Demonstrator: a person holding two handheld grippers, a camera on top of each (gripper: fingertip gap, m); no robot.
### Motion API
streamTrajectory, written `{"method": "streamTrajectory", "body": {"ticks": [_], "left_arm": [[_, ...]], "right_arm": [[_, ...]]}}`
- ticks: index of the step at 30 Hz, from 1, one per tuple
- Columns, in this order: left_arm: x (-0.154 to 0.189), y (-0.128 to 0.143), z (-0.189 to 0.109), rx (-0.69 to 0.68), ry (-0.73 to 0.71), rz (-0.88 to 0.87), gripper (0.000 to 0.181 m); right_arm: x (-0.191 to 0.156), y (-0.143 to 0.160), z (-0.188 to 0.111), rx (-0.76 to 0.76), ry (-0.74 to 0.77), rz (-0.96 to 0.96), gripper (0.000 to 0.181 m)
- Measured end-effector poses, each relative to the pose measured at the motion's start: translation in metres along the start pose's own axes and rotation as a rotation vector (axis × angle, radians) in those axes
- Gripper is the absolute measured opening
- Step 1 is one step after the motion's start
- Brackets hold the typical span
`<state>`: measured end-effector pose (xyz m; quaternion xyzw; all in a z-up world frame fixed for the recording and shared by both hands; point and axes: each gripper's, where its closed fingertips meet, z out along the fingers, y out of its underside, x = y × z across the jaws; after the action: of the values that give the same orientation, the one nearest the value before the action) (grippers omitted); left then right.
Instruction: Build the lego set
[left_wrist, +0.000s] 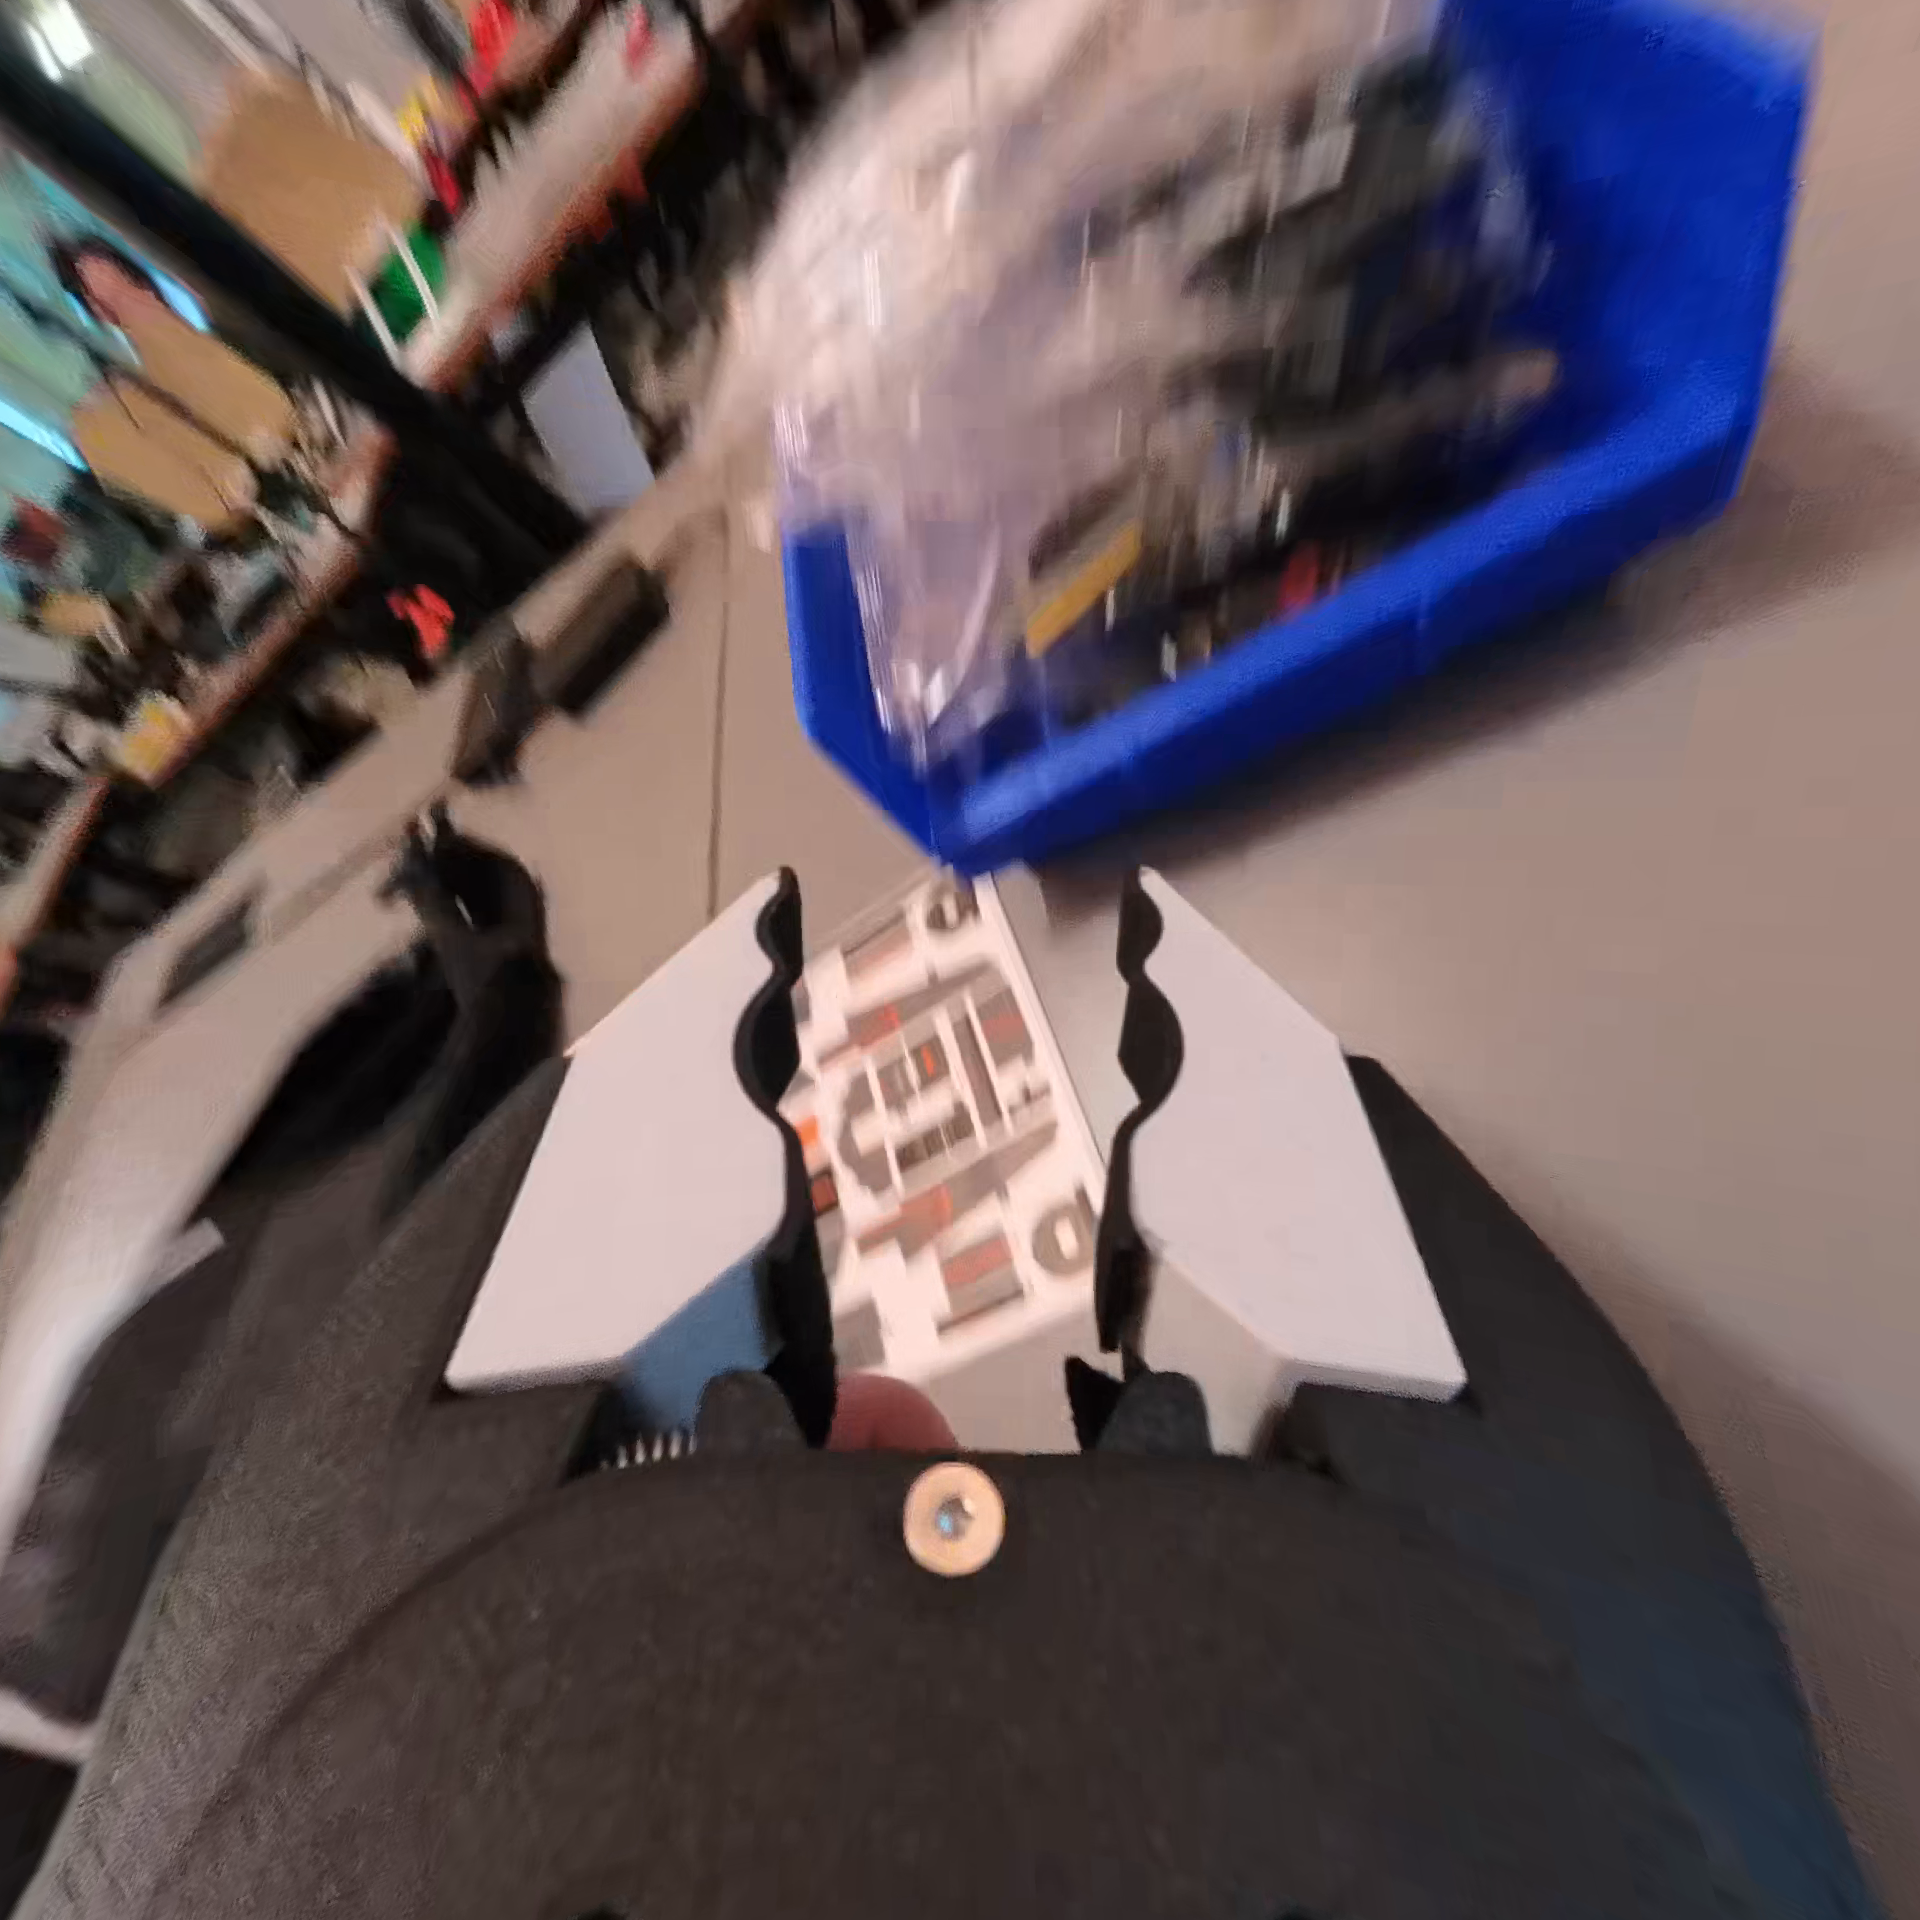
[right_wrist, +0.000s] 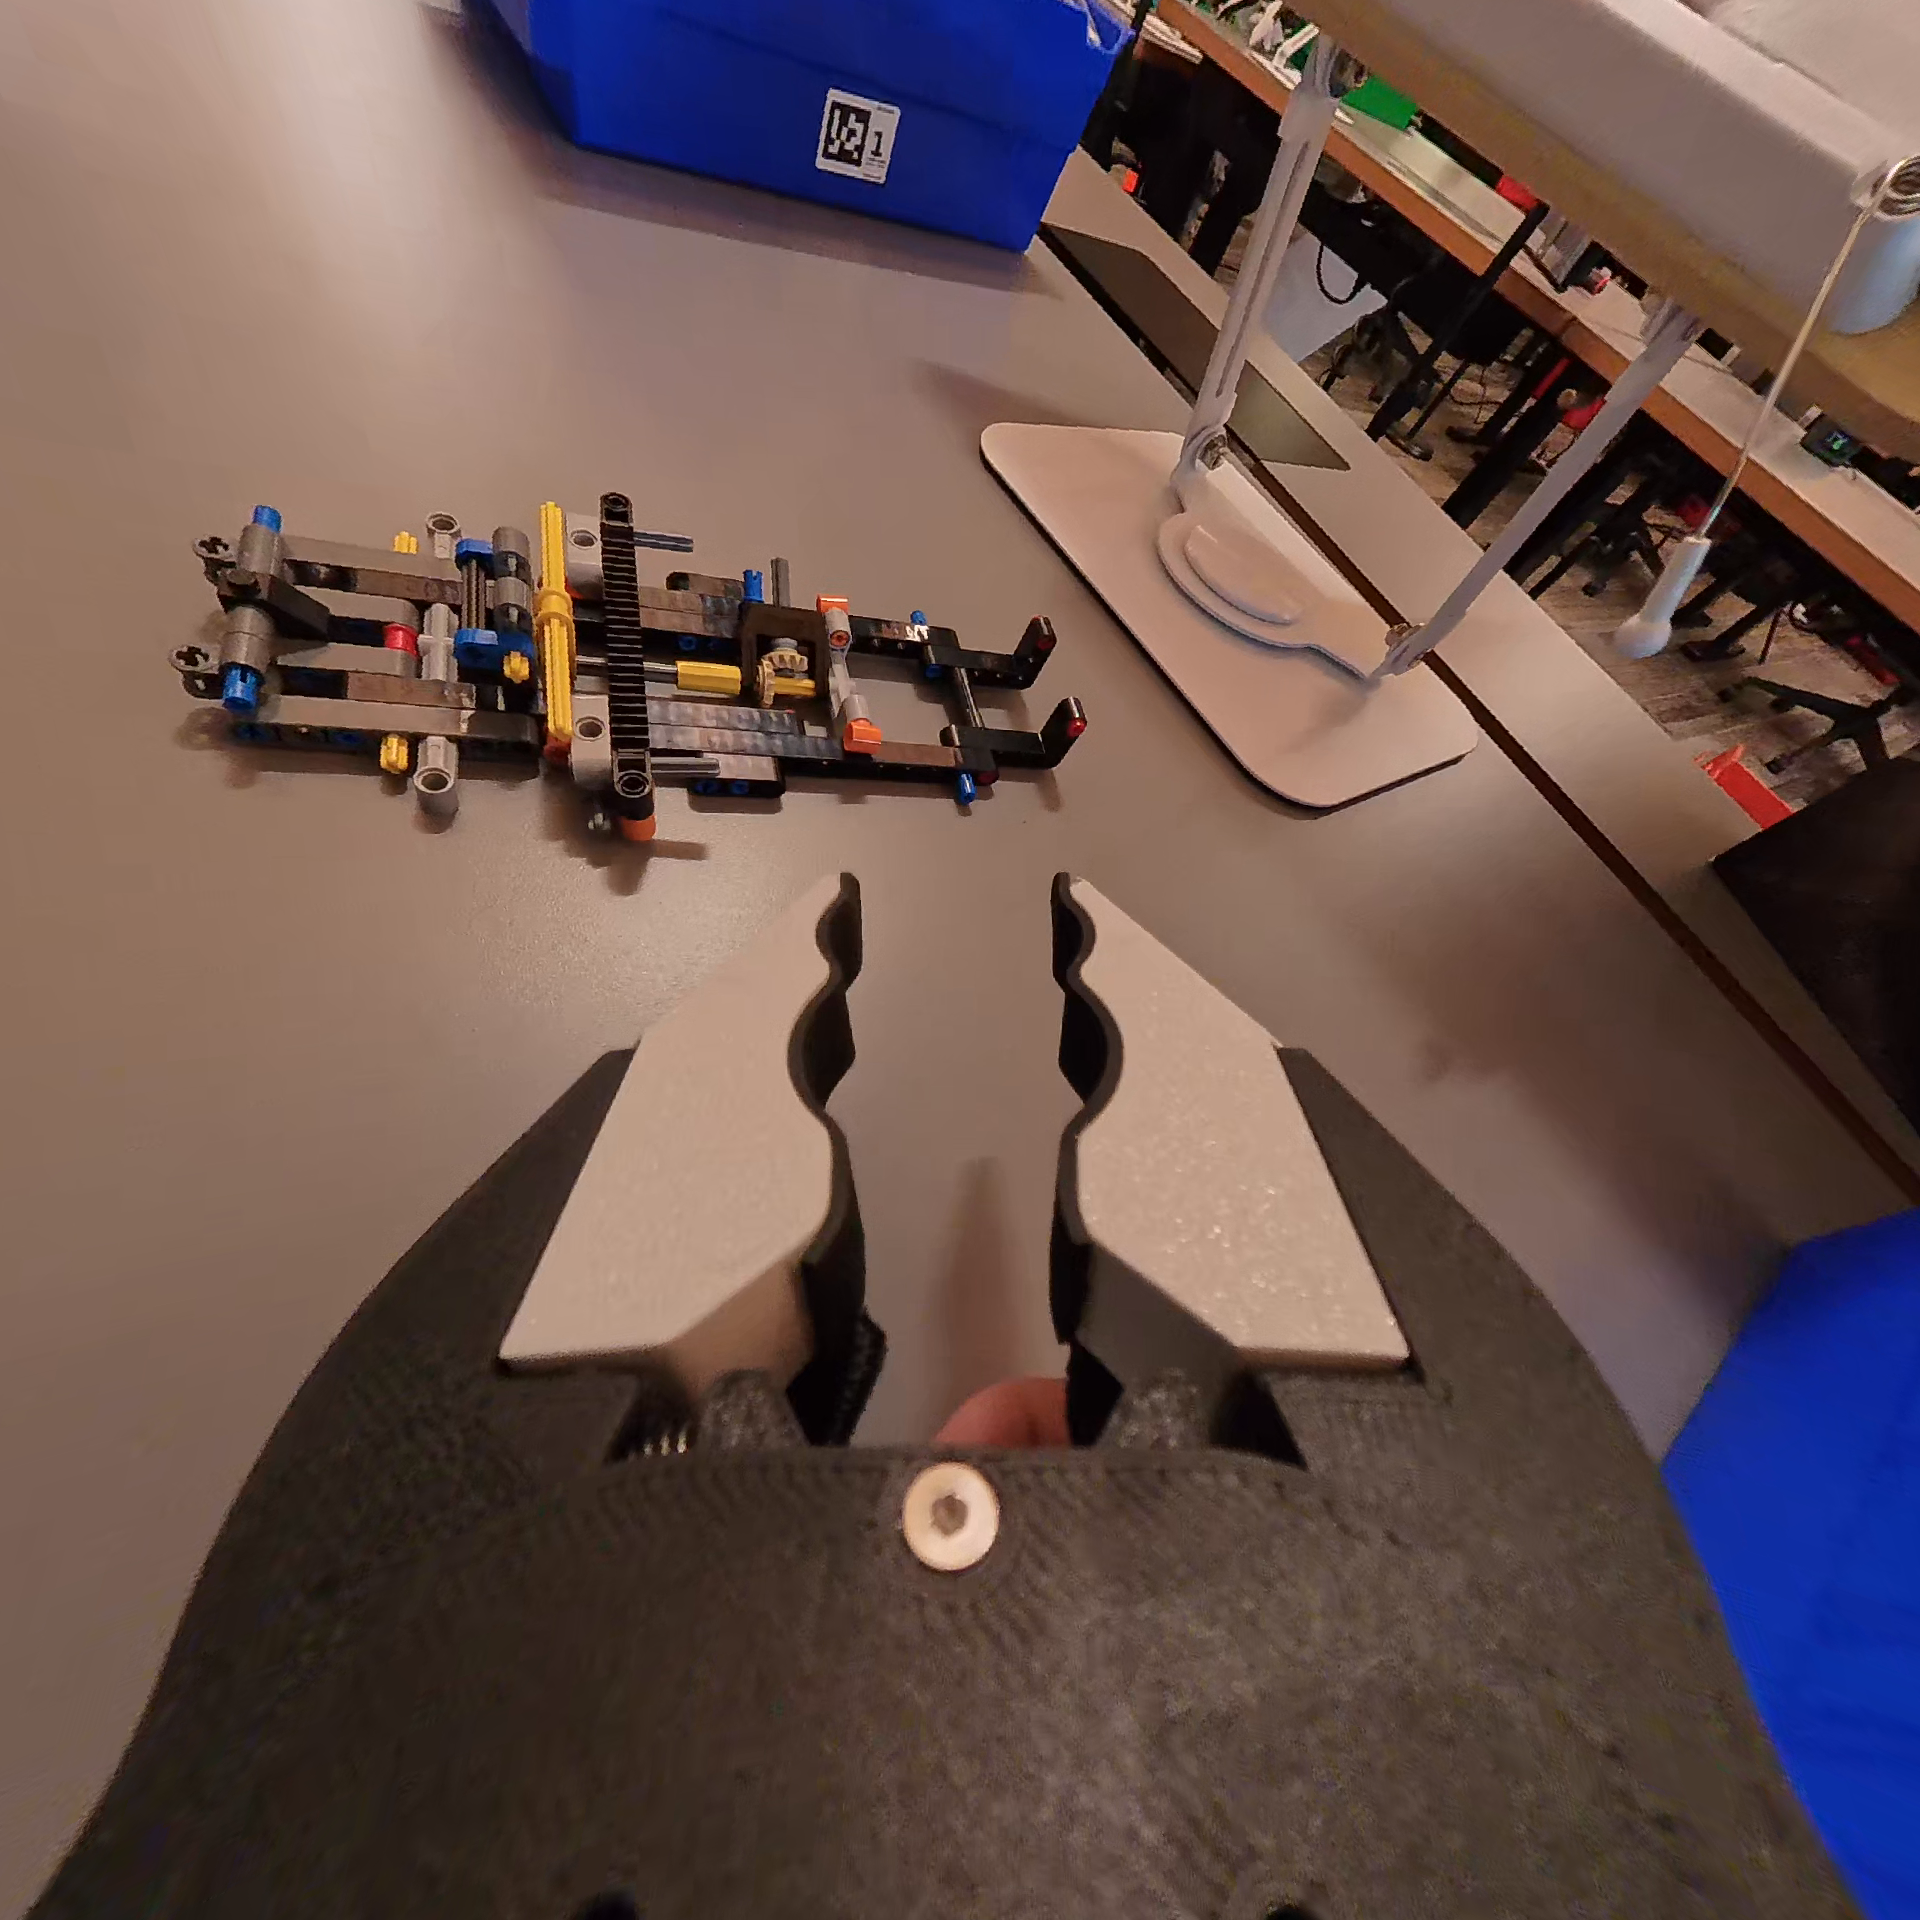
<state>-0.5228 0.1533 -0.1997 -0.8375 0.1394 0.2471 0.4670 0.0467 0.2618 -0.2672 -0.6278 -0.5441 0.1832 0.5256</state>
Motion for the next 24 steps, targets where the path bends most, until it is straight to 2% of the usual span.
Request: {"method": "streamTrajectory", "body": {"ticks": [1,3,5,8,11,13,17,24], "left_arm": [[-0.002,-0.028,0.002,0.047,-0.009,0.050,0.058],[0.006,-0.076,0.015,0.102,-0.003,0.196,0.057],[0.017,-0.107,0.037,0.100,-0.012,0.371,0.053],[0.028,-0.125,0.070,0.073,-0.012,0.544,0.038],[0.033,-0.120,0.086,0.031,0.006,0.615,0.011],[0.031,-0.123,0.086,0.049,-0.010,0.609,0.002],[0.026,-0.129,0.078,0.057,-0.064,0.621,0.000],[0.017,-0.162,0.033,0.183,-0.150,0.551,0.000]], "right_arm": [[0.000,0.000,0.001,-0.004,0.000,-0.004,0.034],[-0.001,0.002,0.002,-0.013,0.001,-0.015,0.034],[-0.002,0.002,0.002,-0.015,0.008,-0.026,0.033],[-0.001,0.001,0.001,-0.009,0.017,-0.029,0.033],[0.000,0.000,0.000,-0.002,0.017,-0.024,0.033],[-0.001,0.000,0.000,-0.003,0.011,-0.021,0.033],[0.000,0.000,0.001,-0.002,0.005,-0.024,0.033],[0.001,-0.002,-0.001,0.008,0.012,-0.017,0.033]]}}
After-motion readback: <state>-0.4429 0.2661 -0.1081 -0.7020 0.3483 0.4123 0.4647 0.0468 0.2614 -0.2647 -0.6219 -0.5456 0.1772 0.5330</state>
